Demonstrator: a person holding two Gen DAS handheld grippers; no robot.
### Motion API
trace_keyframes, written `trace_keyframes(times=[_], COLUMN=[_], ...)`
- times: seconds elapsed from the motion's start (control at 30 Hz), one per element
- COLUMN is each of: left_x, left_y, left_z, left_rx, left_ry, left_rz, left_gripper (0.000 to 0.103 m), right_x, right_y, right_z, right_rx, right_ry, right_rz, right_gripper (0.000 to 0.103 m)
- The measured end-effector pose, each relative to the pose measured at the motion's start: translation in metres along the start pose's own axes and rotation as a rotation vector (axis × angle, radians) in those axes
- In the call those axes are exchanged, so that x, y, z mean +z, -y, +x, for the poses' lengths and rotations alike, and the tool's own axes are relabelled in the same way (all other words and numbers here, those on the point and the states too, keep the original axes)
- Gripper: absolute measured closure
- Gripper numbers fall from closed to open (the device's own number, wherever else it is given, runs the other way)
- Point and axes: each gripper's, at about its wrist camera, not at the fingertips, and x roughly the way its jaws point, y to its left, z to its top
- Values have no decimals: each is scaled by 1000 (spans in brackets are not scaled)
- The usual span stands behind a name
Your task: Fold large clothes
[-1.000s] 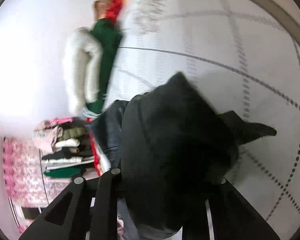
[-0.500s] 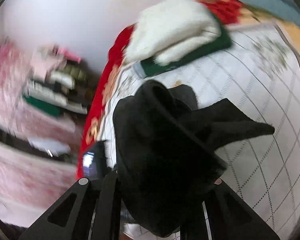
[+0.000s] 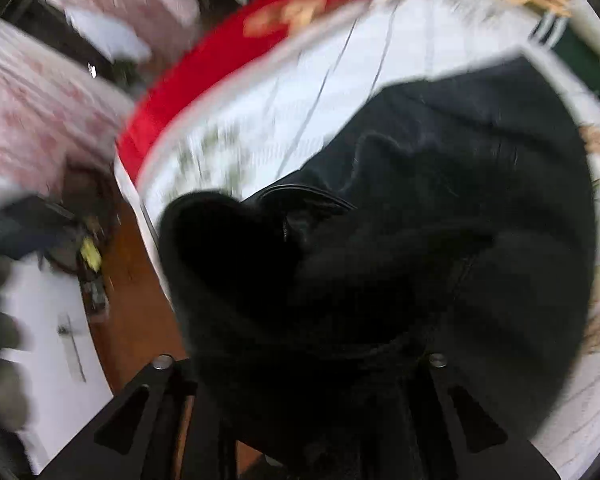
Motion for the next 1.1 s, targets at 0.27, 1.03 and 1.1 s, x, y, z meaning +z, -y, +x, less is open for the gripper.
trace_keyframes(times=[0.27,1.03,1.1], left_x=[21,-69,-64], left_y=[51,129,123], left_z=[-29,81,65], left_rx=[-223,-41,-72], left_ry=[20,-136,-110], left_rz=[8,246,216], left_gripper=[0,0,0], right_x=[-23,98,84], right_y=[25,182,207], right_z=[-65,-32,-64], right_rx=[277,31,169], right_ry=[-102,-83,-8], right_rz=[107,314,365], right_gripper=[26,64,29])
